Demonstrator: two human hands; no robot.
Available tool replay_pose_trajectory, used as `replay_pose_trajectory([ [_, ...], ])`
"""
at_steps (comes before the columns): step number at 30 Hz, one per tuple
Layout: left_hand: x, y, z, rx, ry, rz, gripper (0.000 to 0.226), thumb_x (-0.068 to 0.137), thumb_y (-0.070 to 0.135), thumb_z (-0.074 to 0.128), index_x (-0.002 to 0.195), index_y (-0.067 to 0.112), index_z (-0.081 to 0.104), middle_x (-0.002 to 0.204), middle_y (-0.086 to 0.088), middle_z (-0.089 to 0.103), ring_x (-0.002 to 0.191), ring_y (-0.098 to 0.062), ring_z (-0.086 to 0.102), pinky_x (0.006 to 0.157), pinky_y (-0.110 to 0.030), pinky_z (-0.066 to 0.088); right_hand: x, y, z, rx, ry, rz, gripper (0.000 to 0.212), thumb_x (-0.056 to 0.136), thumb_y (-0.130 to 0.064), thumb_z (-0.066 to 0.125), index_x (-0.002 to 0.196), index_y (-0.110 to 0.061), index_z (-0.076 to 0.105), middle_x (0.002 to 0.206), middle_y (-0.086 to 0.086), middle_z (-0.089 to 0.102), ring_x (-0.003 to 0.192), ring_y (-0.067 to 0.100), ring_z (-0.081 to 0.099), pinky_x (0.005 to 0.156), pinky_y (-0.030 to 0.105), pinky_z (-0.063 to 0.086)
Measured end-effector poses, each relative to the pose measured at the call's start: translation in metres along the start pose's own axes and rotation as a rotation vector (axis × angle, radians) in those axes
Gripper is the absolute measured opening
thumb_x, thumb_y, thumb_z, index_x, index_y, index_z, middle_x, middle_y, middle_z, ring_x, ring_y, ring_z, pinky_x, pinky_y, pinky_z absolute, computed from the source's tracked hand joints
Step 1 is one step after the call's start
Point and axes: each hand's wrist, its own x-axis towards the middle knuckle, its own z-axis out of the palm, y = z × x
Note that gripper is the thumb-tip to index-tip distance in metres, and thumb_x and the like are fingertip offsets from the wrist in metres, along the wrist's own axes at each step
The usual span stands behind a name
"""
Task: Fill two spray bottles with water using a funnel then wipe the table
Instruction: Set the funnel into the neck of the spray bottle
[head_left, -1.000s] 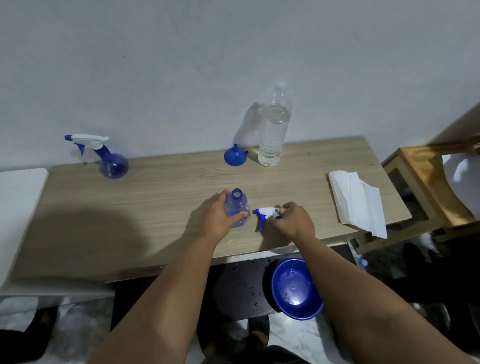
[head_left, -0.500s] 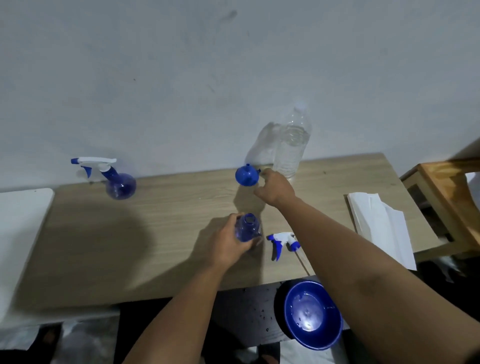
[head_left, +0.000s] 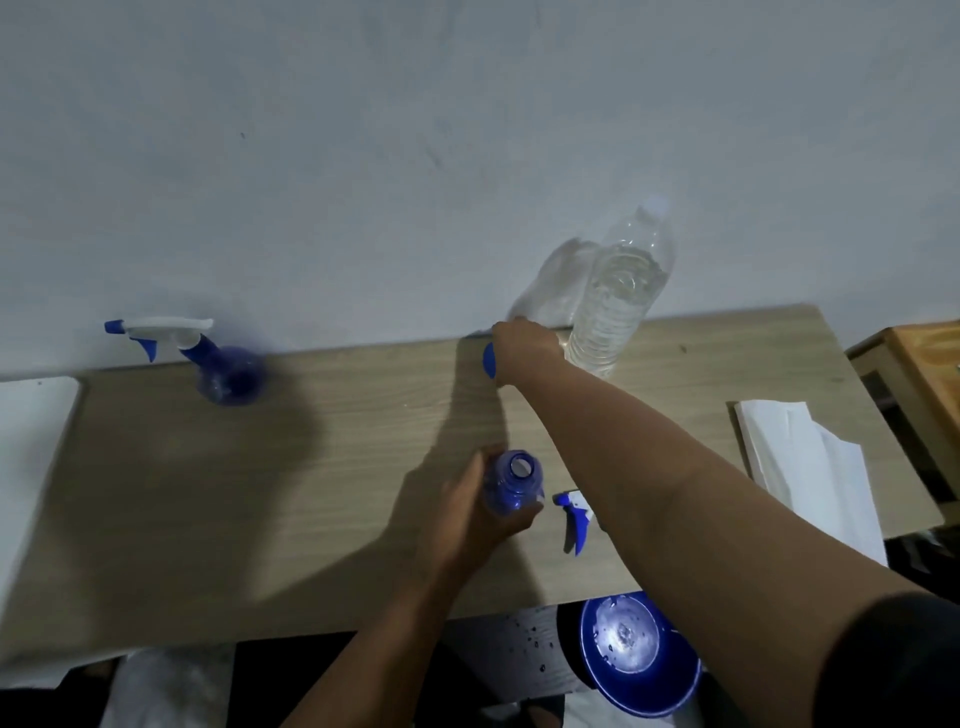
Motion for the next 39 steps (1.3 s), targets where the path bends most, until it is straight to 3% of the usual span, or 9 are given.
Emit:
replay_pose_trajectory([
  [4, 0.000, 0.006, -0.001, -0.002, -0.001, 0.018, 0.056, 0.072, 0.041, 0.082, 0.120, 0.036, 0.053, 0.114, 0.013, 0.067, 0.106, -0.007, 0.064, 0.096, -0.041, 0.054, -0.001, -0.003, 0.004, -0.092, -0.045, 0.009, 0.068, 0.074, -0.033, 0.090, 0.132, -0.017, 0.058, 0.124, 0.010, 0.060, 0.108, 0.033, 0.068, 0.067, 0.040, 0.050],
  [8, -0.001, 0.000, -0.002, 0.002, 0.012, -0.005, 0.056, 0.068, 0.050, 0.080, 0.117, 0.043, 0.054, 0.110, 0.022, 0.067, 0.104, 0.004, 0.063, 0.093, -0.037, 0.056, -0.007, 0.001, 0.008, -0.166, -0.064, -0.022, 0.051, 0.083, -0.028, 0.084, 0.128, -0.016, 0.064, 0.121, 0.005, 0.068, 0.109, 0.027, 0.069, 0.060, 0.035, 0.044],
  [12, -0.003, -0.001, -0.001, 0.014, 0.018, -0.034, 0.061, 0.067, 0.053, 0.082, 0.120, 0.044, 0.053, 0.111, 0.025, 0.067, 0.103, 0.006, 0.063, 0.091, -0.035, 0.057, -0.018, 0.005, 0.007, -0.142, -0.064, -0.060, 0.061, 0.078, -0.031, 0.086, 0.130, -0.015, 0.058, 0.125, 0.005, 0.067, 0.113, 0.028, 0.068, 0.070, 0.037, 0.049],
  [16, 0.000, 0.001, 0.003, 0.005, 0.018, -0.098, 0.069, 0.064, 0.052, 0.085, 0.123, 0.042, 0.051, 0.112, 0.020, 0.064, 0.107, -0.006, 0.064, 0.094, -0.040, 0.056, -0.030, 0.015, 0.008, -0.035, -0.075, -0.083, 0.070, 0.075, -0.038, 0.087, 0.130, -0.014, 0.052, 0.120, 0.006, 0.064, 0.105, 0.029, 0.064, 0.074, 0.037, 0.053],
  [20, -0.002, 0.003, 0.007, -0.026, 0.039, -0.126, 0.069, 0.064, 0.051, 0.089, 0.120, 0.038, 0.053, 0.114, 0.016, 0.066, 0.102, -0.006, 0.064, 0.090, -0.035, 0.056, -0.048, 0.021, -0.004, 0.217, -0.101, -0.072, 0.067, 0.074, -0.036, 0.089, 0.130, -0.013, 0.061, 0.121, 0.009, 0.064, 0.083, 0.026, 0.064, 0.069, 0.042, 0.061],
  [26, -0.017, 0.007, 0.018, -0.057, 0.105, -0.100, 0.061, 0.060, 0.043, 0.092, 0.105, 0.039, 0.053, 0.104, 0.015, 0.069, 0.094, -0.008, 0.067, 0.085, -0.039, 0.057, -0.108, 0.030, -0.046, 0.764, 0.116, -0.167, 0.074, 0.071, -0.042, 0.096, 0.132, -0.014, 0.064, 0.125, 0.004, 0.066, 0.107, 0.027, 0.069, 0.082, 0.039, 0.063],
  [30, -0.016, 0.017, 0.025, -0.090, 0.117, -0.098, 0.059, 0.064, 0.038, 0.091, 0.106, 0.028, 0.051, 0.105, 0.009, 0.069, 0.094, -0.013, 0.067, 0.086, -0.039, 0.055, -0.169, 0.038, -0.044, 1.158, 0.180, -0.274, 0.060, 0.073, -0.027, 0.098, 0.123, -0.016, 0.067, 0.120, 0.004, 0.066, 0.096, 0.022, 0.073, 0.068, 0.035, 0.065],
  [34, -0.005, 0.020, 0.031, -0.131, 0.098, -0.109, 0.065, 0.059, 0.044, 0.090, 0.108, 0.029, 0.049, 0.101, 0.012, 0.068, 0.092, -0.013, 0.069, 0.087, -0.045, 0.056, -0.204, 0.048, -0.013, 1.322, 0.291, -0.322, 0.050, 0.071, -0.015, 0.098, 0.113, -0.018, 0.071, 0.124, 0.003, 0.069, 0.089, 0.033, 0.076, 0.084, 0.049, 0.065],
  [39, -0.002, 0.020, 0.033, -0.131, 0.100, -0.117, 0.070, 0.060, 0.044, 0.091, 0.116, 0.025, 0.053, 0.102, 0.006, 0.072, 0.090, -0.014, 0.071, 0.075, -0.032, 0.056, -0.218, 0.060, 0.020, 1.341, 0.385, -0.428, 0.040, 0.067, -0.005, 0.097, 0.095, -0.016, 0.072, 0.126, -0.001, 0.066, 0.115, 0.020, 0.071, 0.101, 0.040, 0.059],
])
